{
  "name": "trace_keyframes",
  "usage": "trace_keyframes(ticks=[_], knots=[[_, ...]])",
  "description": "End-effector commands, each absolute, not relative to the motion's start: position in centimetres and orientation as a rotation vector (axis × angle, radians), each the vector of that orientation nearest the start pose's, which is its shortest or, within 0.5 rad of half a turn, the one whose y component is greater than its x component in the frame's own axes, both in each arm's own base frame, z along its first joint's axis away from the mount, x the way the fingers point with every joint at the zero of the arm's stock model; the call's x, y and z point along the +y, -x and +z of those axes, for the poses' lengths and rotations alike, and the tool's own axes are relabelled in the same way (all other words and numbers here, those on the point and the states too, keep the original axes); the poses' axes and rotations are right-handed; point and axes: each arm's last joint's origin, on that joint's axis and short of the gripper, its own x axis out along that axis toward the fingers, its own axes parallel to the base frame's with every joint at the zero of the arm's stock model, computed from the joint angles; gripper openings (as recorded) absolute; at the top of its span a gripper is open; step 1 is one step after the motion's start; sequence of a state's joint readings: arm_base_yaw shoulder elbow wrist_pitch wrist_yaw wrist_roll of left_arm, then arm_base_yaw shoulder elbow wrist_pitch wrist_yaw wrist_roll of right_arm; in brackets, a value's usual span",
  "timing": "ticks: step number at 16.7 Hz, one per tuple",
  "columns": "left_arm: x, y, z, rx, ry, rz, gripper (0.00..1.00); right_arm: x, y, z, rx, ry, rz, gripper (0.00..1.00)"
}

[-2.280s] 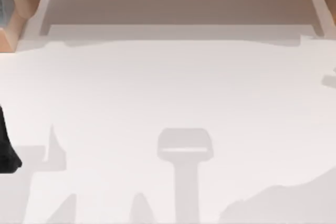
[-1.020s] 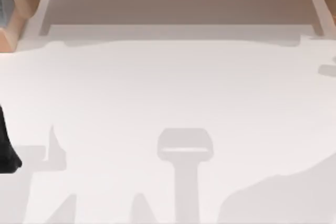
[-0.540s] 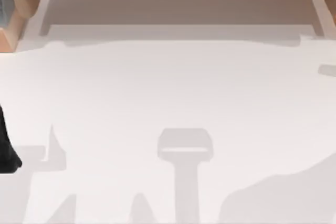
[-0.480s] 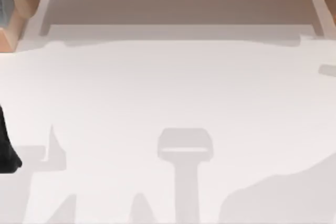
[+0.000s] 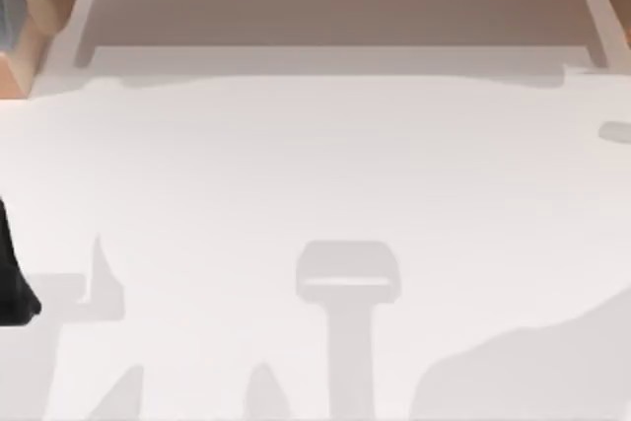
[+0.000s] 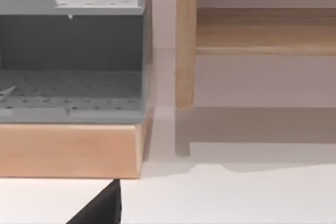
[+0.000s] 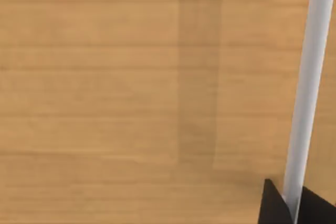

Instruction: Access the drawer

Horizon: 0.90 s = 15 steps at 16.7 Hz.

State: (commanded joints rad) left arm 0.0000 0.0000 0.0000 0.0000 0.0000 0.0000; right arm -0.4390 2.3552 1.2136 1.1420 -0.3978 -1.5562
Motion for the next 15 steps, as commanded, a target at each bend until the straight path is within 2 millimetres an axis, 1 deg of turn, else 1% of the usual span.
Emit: trace_keyframes(ticks=[2,3,5,8,10,12,15], knots=[[-0.1,-10.6,16.0,0.0,0.0,0.0,1.0,-18.2,-42.4,9.1,0.001,1.571,-0.01,0.0],[-0.1,-10.6,16.0,0.0,0.0,0.0,1.0,-18.3,-41.9,9.2,-0.004,1.574,-0.015,0.0],[-0.1,-10.6,16.0,0.0,0.0,0.0,1.0,-18.3,-40.6,9.1,0.0,1.572,-0.011,0.0],[-0.1,-10.6,16.0,0.0,0.0,0.0,1.0,-18.1,-37.9,8.1,0.04,1.554,0.006,0.0],[-0.1,-10.6,16.0,0.0,0.0,0.0,1.0,-18.1,-36.7,8.5,0.028,1.56,-0.003,0.0],[-0.1,-10.6,16.0,0.0,0.0,0.0,1.0,-18.1,-36.4,8.8,0.014,1.567,-0.008,0.0],[-0.1,-10.6,16.0,0.0,0.0,0.0,1.0,-18.0,-36.6,8.7,0.014,1.565,-0.005,0.0]])
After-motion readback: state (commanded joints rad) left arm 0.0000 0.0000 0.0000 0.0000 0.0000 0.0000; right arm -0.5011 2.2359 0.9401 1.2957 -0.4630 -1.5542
